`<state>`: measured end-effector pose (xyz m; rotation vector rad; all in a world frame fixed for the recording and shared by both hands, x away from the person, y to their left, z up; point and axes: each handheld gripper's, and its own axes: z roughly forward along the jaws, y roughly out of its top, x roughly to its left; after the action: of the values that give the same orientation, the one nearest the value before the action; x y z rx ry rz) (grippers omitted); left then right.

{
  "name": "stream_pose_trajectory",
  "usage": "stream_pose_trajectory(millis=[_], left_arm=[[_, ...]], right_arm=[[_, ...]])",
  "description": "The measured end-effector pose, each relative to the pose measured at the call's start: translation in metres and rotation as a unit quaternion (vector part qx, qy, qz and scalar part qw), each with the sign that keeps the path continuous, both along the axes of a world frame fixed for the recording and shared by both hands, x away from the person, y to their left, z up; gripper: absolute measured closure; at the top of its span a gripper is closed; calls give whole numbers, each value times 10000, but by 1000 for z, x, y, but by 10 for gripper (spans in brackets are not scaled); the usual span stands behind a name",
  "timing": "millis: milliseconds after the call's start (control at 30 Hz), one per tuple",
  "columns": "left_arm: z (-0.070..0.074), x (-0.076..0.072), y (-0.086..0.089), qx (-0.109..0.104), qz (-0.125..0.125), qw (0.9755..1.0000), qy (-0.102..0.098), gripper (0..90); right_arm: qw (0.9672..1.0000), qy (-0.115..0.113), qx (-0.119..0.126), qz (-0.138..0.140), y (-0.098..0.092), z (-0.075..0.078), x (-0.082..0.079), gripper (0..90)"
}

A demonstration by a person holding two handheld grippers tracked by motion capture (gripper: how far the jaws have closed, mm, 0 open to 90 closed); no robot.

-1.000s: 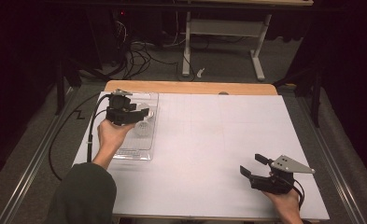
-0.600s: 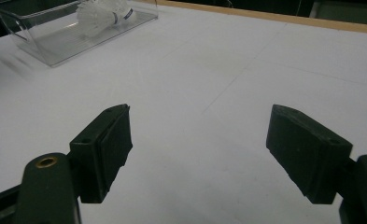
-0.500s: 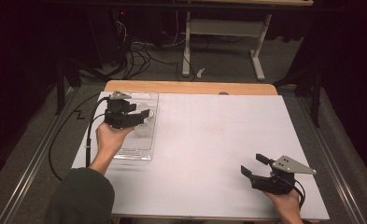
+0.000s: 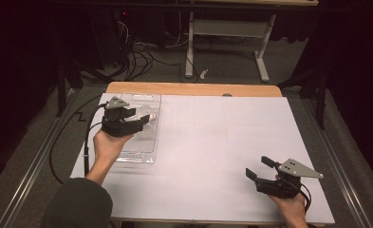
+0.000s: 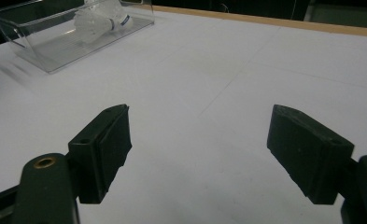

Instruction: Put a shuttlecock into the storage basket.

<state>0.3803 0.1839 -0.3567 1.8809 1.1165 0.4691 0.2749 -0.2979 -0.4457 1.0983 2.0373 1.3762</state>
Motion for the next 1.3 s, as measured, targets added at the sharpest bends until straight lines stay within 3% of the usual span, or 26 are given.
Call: stream_pose_trajectory(millis=[167, 1100, 1300], left_arm=[[0, -7, 3, -161, -58, 9998, -100, 400], [-5, -51, 6, -280, -297, 9975, -574, 376], [-9, -56, 8, -309, -309, 9974, -570, 373]], right_arm=[[10000, -6, -9, -6, 0, 0, 0, 220], [9999, -90, 31, -67, -3, -1, -2, 220], [9999, -108, 62, -89, -4, -1, -2, 220]])
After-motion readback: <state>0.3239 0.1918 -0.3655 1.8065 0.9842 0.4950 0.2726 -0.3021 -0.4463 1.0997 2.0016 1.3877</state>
